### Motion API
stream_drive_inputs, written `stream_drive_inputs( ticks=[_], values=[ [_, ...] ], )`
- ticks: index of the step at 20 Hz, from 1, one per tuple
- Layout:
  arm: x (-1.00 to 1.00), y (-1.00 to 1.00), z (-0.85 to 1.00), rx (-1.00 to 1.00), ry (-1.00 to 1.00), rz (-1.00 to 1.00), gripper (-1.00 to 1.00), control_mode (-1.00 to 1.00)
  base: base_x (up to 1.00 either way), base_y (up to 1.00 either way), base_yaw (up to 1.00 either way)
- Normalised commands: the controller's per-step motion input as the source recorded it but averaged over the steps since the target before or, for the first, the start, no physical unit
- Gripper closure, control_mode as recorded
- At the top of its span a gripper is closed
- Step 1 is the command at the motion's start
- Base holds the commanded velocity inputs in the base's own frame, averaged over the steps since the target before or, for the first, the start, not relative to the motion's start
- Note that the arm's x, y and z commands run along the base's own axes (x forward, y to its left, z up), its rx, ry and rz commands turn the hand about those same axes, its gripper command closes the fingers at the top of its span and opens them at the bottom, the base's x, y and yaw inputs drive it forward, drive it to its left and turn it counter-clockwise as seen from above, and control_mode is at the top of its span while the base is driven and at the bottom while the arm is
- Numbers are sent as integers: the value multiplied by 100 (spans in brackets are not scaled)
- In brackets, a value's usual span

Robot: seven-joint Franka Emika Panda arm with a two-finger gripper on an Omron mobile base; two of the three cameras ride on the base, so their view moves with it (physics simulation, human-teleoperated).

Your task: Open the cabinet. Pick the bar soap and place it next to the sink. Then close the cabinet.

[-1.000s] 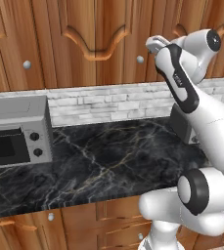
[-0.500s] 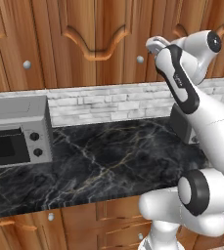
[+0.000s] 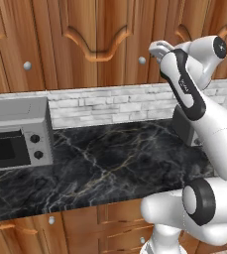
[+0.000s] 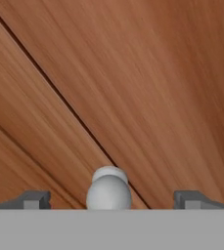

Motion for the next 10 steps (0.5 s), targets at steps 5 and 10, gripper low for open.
stream_drive_inputs(
  ticks=[5, 10],
  values=[
    [23, 0, 0, 0, -4, 0, -100, -100, 0, 0, 0],
    [8, 0, 0, 0, 0, 0, -100, -100, 0, 0, 0]
  ],
)
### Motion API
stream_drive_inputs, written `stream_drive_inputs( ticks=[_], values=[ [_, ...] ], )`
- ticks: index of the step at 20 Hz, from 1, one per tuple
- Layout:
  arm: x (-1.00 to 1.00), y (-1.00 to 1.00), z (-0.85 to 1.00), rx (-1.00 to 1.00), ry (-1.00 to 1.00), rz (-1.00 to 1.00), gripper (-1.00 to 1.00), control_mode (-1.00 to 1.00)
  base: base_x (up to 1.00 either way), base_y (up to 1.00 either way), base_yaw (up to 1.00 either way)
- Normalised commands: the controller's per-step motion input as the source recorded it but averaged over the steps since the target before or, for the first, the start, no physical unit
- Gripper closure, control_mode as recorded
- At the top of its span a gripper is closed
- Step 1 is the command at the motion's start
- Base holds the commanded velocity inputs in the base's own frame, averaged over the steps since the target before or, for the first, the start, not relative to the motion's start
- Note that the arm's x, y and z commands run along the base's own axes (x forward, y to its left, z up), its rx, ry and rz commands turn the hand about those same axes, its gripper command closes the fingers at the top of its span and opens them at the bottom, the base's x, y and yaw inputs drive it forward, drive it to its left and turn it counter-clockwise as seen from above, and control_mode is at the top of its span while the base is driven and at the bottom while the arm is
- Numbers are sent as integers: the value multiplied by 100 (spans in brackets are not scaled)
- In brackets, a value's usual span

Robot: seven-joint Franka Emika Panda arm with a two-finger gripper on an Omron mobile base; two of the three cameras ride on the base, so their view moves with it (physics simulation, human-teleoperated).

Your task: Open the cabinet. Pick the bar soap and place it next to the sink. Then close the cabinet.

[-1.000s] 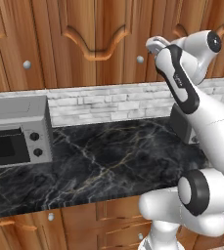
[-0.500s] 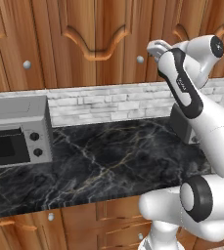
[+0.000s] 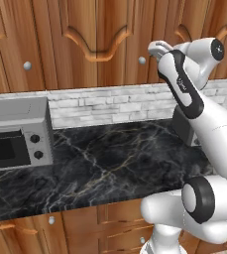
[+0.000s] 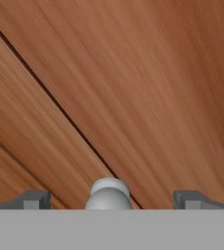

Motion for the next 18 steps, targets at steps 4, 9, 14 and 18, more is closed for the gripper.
stream_drive_inputs(
  ticks=[4, 9, 14, 18],
  values=[
    [0, 0, 0, 0, 0, 0, 100, -100, 0, 0, 0],
    [0, 0, 0, 0, 0, 0, 100, -100, 0, 0, 0],
    [0, 0, 0, 0, 0, 0, 100, -100, 0, 0, 0],
    [0, 0, 0, 0, 0, 0, 100, -100, 0, 0, 0]
  ],
)
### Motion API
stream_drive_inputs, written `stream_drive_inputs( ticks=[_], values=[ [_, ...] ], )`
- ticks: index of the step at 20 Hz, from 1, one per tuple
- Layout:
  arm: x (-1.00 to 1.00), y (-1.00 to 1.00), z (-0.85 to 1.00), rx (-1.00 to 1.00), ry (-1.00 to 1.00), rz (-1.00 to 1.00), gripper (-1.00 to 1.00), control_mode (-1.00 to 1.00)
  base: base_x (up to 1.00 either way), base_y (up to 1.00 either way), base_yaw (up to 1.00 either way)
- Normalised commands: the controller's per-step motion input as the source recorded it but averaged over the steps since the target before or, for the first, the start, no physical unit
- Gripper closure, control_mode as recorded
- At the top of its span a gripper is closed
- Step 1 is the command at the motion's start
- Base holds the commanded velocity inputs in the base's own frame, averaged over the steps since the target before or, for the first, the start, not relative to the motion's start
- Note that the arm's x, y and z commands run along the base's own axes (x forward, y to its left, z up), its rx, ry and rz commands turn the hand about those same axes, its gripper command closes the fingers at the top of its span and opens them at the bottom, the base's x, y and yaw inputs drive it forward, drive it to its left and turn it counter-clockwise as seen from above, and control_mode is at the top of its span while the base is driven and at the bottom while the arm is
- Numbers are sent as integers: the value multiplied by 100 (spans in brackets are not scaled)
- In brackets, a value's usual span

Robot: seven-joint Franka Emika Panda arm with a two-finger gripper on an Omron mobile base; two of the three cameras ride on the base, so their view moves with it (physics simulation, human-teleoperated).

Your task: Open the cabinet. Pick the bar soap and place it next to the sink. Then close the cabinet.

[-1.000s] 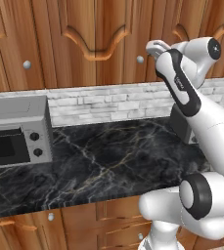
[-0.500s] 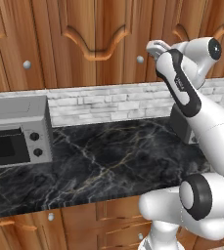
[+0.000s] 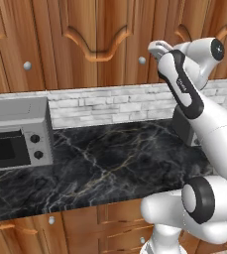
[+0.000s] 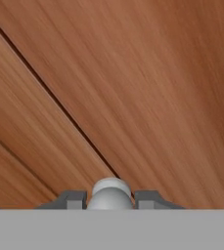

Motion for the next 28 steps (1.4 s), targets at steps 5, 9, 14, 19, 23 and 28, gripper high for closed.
stream_drive_inputs(
  ticks=[5, 9, 14, 19, 23, 28],
  values=[
    [-22, -41, 0, 0, 0, 0, 100, -100, 0, 0, 0],
    [-37, -63, 0, 0, 0, -2, 100, -100, 0, 0, 0],
    [-38, -70, 0, 0, 0, -4, 100, -100, 0, 0, 0],
    [-51, -73, 0, 0, 0, -4, 100, -100, 0, 0, 0],
    [-60, -73, 0, 0, 0, -3, 100, -100, 0, 0, 0],
    [-62, -80, 0, 0, 0, -3, 100, -100, 0, 0, 0]
  ],
)
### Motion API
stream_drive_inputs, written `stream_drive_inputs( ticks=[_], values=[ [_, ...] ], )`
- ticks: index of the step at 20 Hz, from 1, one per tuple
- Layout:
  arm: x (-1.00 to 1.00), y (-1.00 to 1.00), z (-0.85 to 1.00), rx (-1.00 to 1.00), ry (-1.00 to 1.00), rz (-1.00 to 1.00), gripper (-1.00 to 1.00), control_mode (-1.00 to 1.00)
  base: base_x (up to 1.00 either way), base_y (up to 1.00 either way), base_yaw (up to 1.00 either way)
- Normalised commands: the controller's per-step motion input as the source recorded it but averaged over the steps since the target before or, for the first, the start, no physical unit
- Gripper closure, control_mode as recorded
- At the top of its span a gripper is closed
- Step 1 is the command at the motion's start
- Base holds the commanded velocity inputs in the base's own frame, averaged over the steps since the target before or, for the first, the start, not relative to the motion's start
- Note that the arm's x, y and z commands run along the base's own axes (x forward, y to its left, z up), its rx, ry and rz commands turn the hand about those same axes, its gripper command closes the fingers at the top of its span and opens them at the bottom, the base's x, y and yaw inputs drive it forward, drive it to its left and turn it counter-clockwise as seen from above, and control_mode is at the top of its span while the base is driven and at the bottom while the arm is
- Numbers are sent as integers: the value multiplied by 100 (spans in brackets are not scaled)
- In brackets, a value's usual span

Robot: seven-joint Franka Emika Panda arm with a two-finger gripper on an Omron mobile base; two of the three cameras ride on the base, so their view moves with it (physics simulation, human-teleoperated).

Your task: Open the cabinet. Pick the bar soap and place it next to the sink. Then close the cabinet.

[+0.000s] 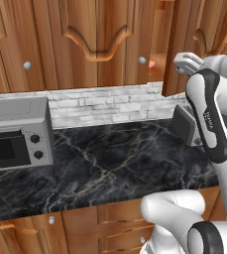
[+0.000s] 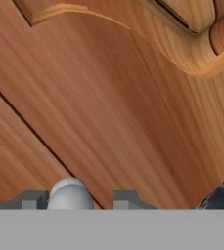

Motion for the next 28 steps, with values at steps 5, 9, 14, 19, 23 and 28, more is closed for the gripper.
stream_drive_inputs(
  ticks=[5, 9, 14, 19, 23, 28],
  values=[
    [-57, -89, 0, 0, -1, -2, 100, -100, 0, 0, 0],
    [-61, -97, 0, 0, -2, -1, 100, -100, 0, 0, 0],
    [-51, -100, 0, 0, -1, 0, 100, -100, 0, 0, 0],
    [-36, -100, 0, 0, 0, 0, 100, -100, 0, 0, 0],
    [-22, -99, 0, 0, -1, 0, 100, -100, 0, 0, 0],
    [-13, -68, -4, 0, 0, -3, 100, -100, 0, 0, 0]
  ],
)
